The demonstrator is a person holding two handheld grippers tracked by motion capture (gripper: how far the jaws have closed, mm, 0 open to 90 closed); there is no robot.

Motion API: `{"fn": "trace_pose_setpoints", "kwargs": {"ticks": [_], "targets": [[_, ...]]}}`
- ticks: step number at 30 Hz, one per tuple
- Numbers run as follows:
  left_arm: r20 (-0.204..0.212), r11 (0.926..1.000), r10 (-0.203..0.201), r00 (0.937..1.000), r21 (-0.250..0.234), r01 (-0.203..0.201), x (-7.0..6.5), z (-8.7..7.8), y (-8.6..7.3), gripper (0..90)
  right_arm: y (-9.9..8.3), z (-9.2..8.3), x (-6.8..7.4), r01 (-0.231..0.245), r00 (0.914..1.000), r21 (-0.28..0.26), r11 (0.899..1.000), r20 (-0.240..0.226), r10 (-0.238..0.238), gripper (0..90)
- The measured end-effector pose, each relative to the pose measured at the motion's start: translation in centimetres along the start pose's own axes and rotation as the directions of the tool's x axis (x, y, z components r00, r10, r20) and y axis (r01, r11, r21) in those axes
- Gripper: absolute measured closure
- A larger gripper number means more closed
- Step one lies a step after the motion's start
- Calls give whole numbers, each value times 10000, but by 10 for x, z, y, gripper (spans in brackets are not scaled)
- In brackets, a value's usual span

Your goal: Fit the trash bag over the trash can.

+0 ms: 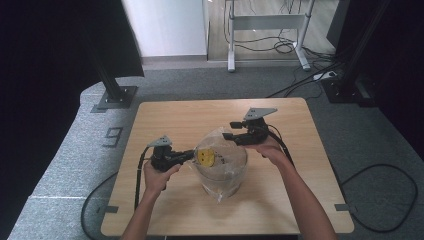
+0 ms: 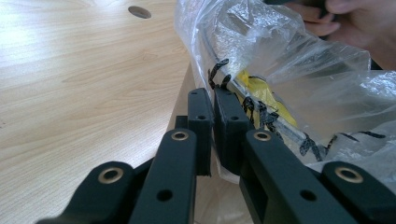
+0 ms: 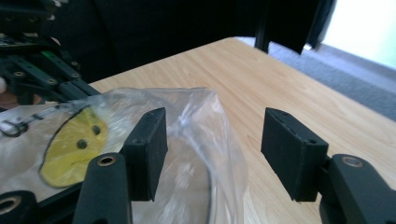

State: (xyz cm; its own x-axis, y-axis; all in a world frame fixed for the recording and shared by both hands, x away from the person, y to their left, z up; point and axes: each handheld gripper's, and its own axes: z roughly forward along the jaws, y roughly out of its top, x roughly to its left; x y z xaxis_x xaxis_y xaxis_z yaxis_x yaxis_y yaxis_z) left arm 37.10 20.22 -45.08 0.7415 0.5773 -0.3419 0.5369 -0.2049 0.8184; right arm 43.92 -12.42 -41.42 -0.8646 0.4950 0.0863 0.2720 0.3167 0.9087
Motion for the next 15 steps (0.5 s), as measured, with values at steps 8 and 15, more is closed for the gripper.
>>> {"fn": "trace_pose_setpoints", "kwargs": {"ticks": [8, 15], "targets": [[64, 10000, 28, 10000, -9, -28, 1, -1, -1, 855, 1, 15, -6, -65, 9967, 220, 9997, -809, 82, 878], [28, 10000, 22, 10000, 34, -22, 2, 0, 0, 854, -7, 22, -16, -277, 9989, 403, 9988, -371, 292, 889]]}}
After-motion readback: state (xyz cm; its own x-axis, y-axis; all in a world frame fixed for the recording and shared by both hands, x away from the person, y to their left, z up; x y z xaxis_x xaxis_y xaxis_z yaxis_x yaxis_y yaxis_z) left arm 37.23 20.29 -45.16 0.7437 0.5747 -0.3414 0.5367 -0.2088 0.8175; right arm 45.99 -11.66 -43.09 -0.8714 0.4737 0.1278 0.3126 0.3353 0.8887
